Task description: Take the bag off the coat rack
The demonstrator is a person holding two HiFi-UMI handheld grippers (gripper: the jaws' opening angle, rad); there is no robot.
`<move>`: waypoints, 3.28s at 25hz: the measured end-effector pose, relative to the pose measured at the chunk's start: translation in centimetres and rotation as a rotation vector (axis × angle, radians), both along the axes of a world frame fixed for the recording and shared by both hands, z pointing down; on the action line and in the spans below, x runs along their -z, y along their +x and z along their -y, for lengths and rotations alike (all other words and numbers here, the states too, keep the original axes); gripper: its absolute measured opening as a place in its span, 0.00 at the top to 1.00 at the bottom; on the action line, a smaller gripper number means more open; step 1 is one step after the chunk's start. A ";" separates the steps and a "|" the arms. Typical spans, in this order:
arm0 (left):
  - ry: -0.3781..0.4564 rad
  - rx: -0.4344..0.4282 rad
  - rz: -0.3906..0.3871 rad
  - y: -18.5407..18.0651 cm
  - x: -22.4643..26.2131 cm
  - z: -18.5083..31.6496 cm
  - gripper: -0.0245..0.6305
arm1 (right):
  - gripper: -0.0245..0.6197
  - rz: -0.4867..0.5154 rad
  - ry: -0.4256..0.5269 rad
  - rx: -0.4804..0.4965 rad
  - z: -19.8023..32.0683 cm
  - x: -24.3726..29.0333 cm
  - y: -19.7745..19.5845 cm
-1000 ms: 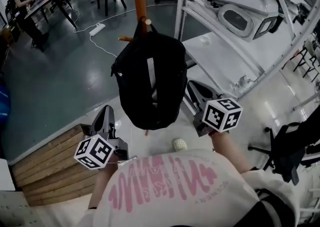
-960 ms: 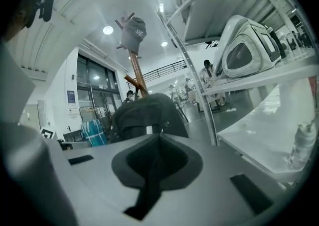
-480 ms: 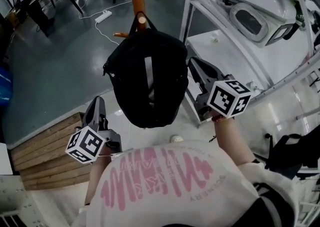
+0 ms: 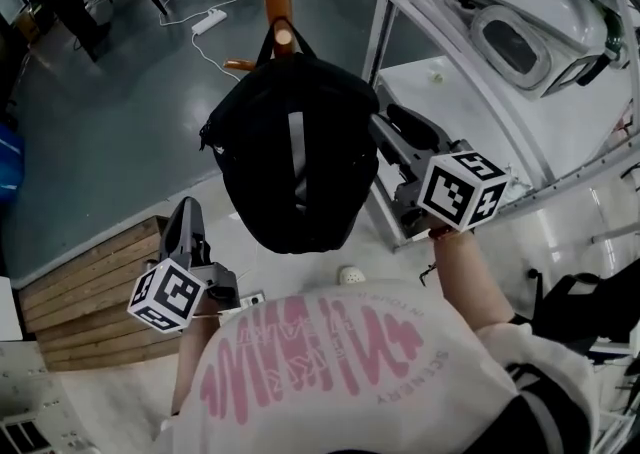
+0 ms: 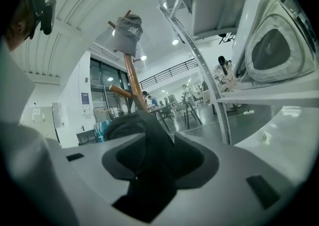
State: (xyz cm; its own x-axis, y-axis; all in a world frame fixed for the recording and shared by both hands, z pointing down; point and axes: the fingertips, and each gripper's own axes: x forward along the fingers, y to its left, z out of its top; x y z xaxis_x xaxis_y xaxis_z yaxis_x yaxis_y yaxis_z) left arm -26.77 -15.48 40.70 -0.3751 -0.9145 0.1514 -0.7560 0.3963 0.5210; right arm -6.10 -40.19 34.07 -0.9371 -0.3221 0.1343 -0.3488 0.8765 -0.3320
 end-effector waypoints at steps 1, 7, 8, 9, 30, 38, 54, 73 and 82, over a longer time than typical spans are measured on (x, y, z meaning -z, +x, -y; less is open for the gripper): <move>-0.001 -0.002 -0.003 0.1 -0.1 0.1 0.96 | 0.68 0.009 -0.016 0.006 0.0 0.0 0.1; -0.010 -0.027 -0.010 0.9 -0.5 0.8 0.96 | 0.61 0.039 -0.039 0.039 -0.6 0.7 0.2; -0.011 -0.030 -0.008 1.0 -0.4 0.9 0.96 | 0.61 0.041 -0.039 0.048 -0.8 0.8 0.2; -0.013 -0.030 -0.007 1.0 -0.4 0.9 0.96 | 0.60 0.041 -0.038 0.056 -1.0 0.8 0.0; -0.042 0.063 0.006 0.0 -0.5 -1.4 0.96 | 0.43 -0.015 -0.025 0.148 -0.3 -1.5 -4.1; -0.049 0.105 0.010 -0.6 -0.4 -2.7 0.96 | 0.41 -0.060 0.013 0.160 -0.1 -2.5 -5.5; -0.058 0.109 0.008 -1.5 -0.9 -1.1 0.96 | 0.60 -0.157 0.029 0.109 1.6 -3.6 -5.6; 0.087 0.046 0.029 -0.8 1.4 0.7 0.96 | 0.71 -0.252 0.063 0.095 1.7 -4.5 -6.1; 0.159 -0.017 -0.009 -0.3 2.4 1.4 0.96 | 0.73 -0.273 0.074 0.077 1.5 -4.6 -5.9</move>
State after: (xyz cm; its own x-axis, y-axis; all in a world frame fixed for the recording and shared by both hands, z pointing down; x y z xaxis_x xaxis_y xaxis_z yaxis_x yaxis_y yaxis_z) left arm -27.10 -16.87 38.31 -0.3591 -0.9333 0.0075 -0.7570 0.2960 0.5826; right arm -12.04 -41.69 38.70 -0.8916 -0.2693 0.3641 -0.3476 0.9223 -0.1690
